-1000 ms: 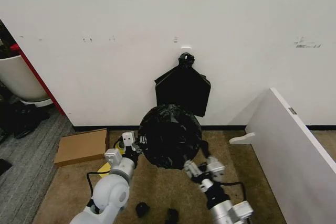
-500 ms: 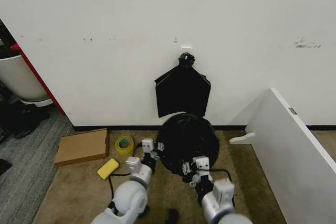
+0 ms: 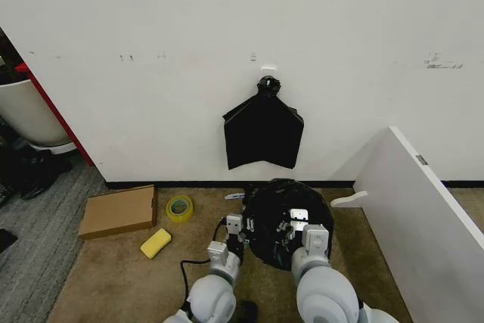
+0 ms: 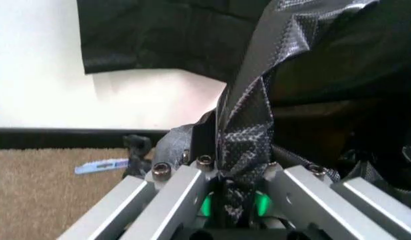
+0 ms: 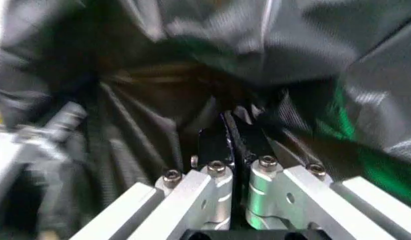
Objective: Place the garbage bag over the trash bin.
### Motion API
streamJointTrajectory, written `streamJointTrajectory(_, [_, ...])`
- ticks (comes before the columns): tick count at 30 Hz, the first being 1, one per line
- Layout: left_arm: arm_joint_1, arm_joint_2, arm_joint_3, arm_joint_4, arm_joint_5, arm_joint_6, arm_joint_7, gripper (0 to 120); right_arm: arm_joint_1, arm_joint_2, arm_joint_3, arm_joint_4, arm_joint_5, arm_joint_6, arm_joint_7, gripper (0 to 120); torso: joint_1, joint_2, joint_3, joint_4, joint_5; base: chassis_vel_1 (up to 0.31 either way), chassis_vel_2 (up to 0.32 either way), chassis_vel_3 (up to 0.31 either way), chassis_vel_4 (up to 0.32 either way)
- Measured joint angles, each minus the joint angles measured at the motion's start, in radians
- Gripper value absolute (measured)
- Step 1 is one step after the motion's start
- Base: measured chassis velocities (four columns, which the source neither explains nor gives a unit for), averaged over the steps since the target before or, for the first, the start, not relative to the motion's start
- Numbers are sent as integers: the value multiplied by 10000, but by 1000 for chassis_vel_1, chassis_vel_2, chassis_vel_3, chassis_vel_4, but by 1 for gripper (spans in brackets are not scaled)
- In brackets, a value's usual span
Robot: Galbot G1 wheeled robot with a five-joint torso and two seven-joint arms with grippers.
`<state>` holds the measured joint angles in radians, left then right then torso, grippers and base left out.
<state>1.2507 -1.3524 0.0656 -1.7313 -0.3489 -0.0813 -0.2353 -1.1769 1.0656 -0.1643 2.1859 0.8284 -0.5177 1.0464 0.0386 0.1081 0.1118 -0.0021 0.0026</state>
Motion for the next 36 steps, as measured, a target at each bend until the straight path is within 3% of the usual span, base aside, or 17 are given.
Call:
streamJointTrajectory(17, [464, 472, -19, -680, 393, -481, 451, 0, 1016, 734, 722, -1781, 383, 257, 176, 0, 0, 0, 0, 2, -1, 0, 0, 0, 0])
streamJointTrajectory(28, [718, 739, -295, -1087, 372, -550, 616, 0, 1418, 895, 912, -2838, -174, 378, -128, 0, 0, 0, 0, 2, -1, 0, 0, 0, 0])
streamJointTrajectory(36, [695, 758, -438, -987, 352, -585, 586, 0, 756, 660, 723, -1901, -1273, 477, -978, 0, 0, 0, -1, 2, 0, 0, 0, 0, 0])
